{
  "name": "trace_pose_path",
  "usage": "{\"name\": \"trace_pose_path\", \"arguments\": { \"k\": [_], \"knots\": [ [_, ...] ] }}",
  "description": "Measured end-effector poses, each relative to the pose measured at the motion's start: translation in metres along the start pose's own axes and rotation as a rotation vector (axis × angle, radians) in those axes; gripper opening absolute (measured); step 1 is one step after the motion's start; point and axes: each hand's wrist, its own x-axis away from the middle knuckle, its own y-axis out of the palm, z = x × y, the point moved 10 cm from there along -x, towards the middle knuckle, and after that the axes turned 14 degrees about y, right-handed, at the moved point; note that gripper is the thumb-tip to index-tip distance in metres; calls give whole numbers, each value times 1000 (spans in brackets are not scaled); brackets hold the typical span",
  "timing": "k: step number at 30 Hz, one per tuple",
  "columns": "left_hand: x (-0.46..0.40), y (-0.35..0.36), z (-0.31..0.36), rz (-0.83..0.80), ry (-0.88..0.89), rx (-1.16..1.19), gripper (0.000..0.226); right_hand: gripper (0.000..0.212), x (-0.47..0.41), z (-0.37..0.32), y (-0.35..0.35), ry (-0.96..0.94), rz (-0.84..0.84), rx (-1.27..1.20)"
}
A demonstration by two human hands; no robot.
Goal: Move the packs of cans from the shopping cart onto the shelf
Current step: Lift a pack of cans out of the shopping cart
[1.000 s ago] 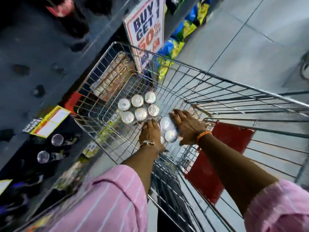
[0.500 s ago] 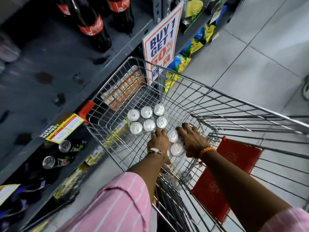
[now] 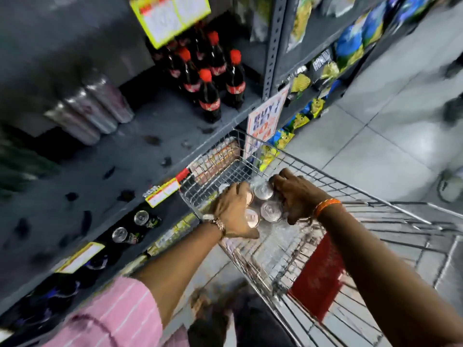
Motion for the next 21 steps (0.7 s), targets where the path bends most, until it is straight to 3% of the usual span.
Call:
{"name": "trace_pose_path", "arguments": {
  "k": [3, 9, 15, 21],
  "knots": [
    [25, -53, -9, 175, 18, 32, 122, 115, 5, -35, -52, -74, 14, 25],
    [84, -138, -51, 454, -37, 99, 115, 116, 9, -126, -129, -209, 66, 85],
    [134, -203, -104, 549, -147, 63, 118, 112, -12, -216, -171, -318, 85, 96],
    [162, -242, -158, 610, -230, 71, 118, 123, -38, -289, -191, -372, 117, 120]
  ]
}}
